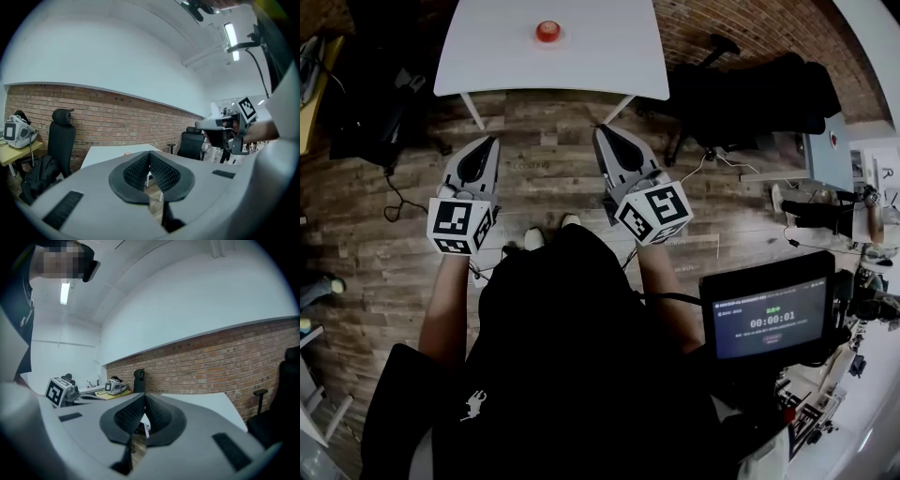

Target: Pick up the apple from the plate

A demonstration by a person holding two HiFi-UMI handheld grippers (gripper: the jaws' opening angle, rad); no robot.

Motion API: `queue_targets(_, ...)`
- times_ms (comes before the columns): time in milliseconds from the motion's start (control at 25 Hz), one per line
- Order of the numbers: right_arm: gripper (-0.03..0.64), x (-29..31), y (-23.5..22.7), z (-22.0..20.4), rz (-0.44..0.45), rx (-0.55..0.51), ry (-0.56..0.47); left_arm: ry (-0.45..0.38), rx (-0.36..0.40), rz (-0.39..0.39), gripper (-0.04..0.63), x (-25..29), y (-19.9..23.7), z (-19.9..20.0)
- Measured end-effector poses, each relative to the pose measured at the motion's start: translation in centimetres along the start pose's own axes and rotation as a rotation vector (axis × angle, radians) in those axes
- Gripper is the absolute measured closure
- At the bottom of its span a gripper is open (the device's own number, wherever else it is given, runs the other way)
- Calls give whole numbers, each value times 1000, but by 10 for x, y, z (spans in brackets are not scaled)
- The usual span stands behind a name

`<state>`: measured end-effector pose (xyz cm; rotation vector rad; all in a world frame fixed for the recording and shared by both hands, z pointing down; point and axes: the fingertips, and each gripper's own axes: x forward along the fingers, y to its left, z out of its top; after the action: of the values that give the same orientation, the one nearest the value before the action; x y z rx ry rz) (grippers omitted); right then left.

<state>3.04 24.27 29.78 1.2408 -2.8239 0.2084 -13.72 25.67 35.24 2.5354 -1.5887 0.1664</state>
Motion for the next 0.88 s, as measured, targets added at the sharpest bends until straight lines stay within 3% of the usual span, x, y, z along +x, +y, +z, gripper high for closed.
queue_targets(360,613,39,1,-7,29,-23,22,-15,-49,23,589,7,34,-14)
queue_targets(880,613,50,-1,-5,63,-10,-4,-11,-17,67,589,6,41,-9)
